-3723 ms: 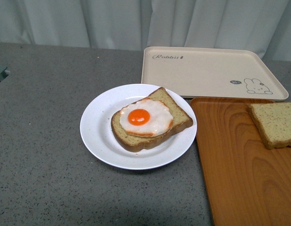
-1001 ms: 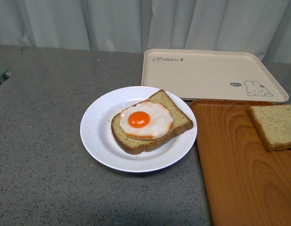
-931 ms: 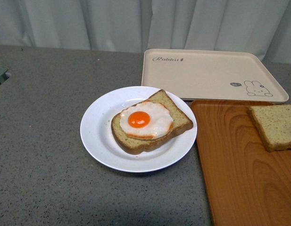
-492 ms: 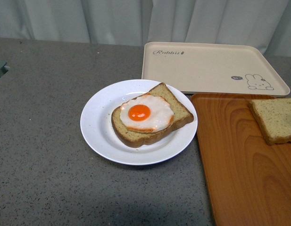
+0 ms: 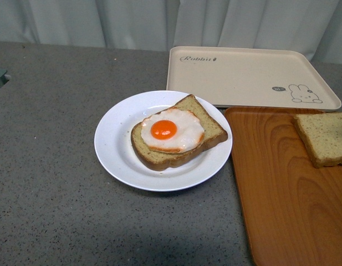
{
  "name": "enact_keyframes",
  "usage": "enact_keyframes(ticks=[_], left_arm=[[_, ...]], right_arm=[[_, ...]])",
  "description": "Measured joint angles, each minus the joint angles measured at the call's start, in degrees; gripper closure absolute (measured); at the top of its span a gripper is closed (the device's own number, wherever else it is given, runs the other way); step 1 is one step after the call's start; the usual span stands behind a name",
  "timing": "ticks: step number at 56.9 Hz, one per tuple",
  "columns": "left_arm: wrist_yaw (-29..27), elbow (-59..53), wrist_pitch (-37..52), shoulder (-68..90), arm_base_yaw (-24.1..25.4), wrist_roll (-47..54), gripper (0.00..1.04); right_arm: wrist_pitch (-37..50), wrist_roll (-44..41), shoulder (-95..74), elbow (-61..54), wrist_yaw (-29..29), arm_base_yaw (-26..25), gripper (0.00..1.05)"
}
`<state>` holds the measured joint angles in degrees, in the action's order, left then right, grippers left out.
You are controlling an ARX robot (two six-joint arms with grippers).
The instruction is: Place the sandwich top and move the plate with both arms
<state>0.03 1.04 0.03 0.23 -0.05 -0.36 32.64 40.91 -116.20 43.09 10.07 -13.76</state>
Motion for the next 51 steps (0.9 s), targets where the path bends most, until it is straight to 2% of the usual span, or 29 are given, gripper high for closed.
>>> enact_keyframes(ticks=[4, 12, 17, 35, 38, 51], left_arm=[[0.0, 0.0, 0.0, 0.0, 0.0, 0.0, 0.06], [0.0, 0.0, 0.0, 0.0, 0.0, 0.0, 0.06], [0.0, 0.0, 0.0, 0.0, 0.0, 0.0, 0.06], [0.0, 0.0, 0.0, 0.0, 0.0, 0.0, 0.06], [0.0, 0.0, 0.0, 0.0, 0.0, 0.0, 0.06], [0.0, 0.0, 0.0, 0.0, 0.0, 0.0, 0.06]], right_arm=[[0.0, 0.15, -0.31, 0.44, -0.35, 0.44, 0.09], [-0.04, 0.96, -0.57, 0.5, -0.52, 0.74, 0.4], [-0.28, 1.27, -0.31, 0.68, 0.09, 0.74, 0.56], [-1.68, 3.87, 6.6, 4.98, 2.86, 3.54, 0.98], [-1.75, 4.26, 8.17, 5.53, 2.99, 5.01, 1.02], [-2.29, 5.07, 12.31, 6.6, 2.16, 13.68, 1.02]])
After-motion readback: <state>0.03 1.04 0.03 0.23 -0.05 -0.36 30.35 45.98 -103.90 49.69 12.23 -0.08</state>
